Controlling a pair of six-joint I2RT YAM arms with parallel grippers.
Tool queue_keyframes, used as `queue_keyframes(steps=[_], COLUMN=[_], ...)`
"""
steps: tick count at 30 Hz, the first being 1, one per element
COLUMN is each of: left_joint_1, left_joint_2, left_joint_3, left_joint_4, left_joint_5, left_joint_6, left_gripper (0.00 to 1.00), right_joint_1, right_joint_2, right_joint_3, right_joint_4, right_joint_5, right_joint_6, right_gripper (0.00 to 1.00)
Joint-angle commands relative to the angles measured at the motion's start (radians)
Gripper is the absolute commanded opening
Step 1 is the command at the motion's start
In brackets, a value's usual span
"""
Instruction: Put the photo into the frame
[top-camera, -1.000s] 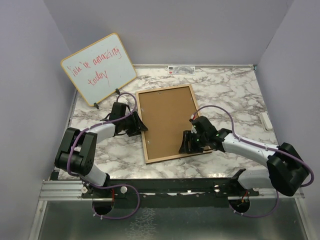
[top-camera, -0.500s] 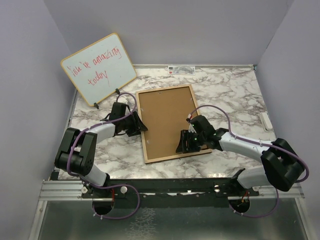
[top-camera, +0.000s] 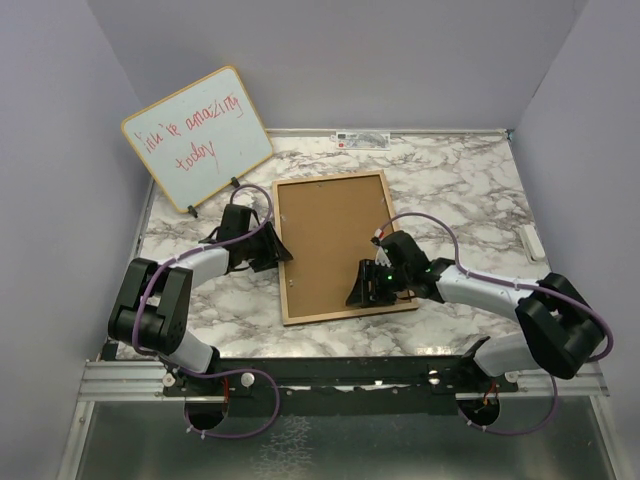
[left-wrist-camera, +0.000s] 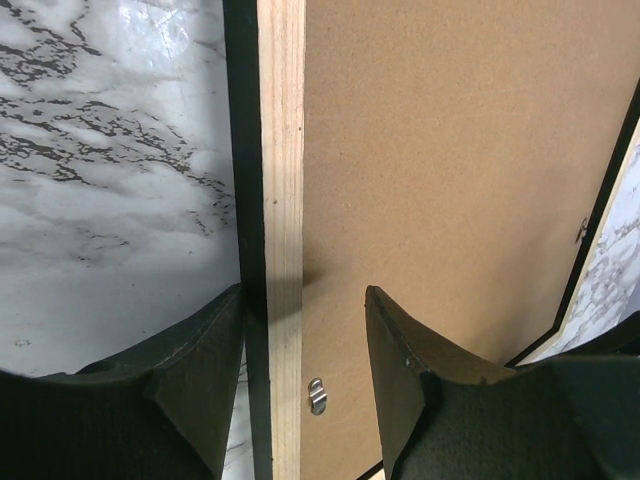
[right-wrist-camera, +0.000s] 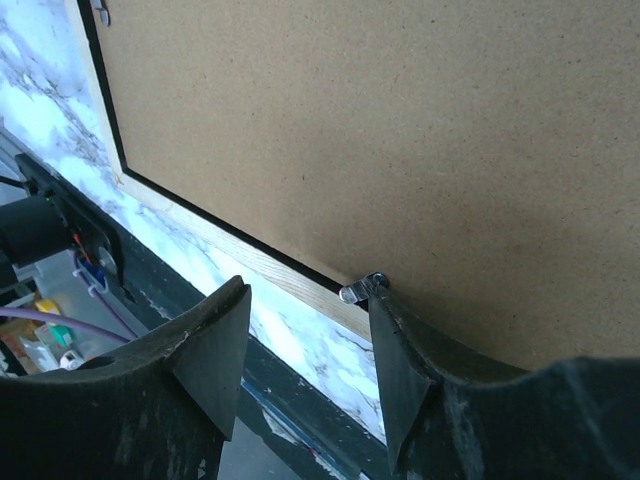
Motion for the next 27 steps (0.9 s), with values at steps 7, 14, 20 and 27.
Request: queue_keyframes(steps=[7, 14, 20, 27], left_joint_1=[-0.014, -0.035, -0.041, -0.043], left_joint_2=[-0.029, -0.056, -0.098, -0.126], left_joint_3=[-0.056, -0.073, -0.113, -0.133], left_joint_4=[0.013, 0.020, 0.021, 0.020], left_joint_5=[0.075, 0.090, 0.074, 0.065], left_joint_6=[-0.074, -0.141, -0.185, -0.203], left_gripper=[0.52, 0.51, 0.51, 0.51], right_joint_1=[0.010, 0.010, 0.011, 0.014], right_joint_2=[0.048, 0.045, -0.001, 0.011], right_joint_3=[-0.020, -0.050, -0.096, -0.132], right_joint_4=[0.116, 0.127, 0.192, 0.268], right_joint_5=[-0.040, 0.034, 0.109, 0.119], right_joint_6=[0.154, 0.368, 0.544, 0.677], right_gripper=[0.57, 0.57, 0.58, 0.62])
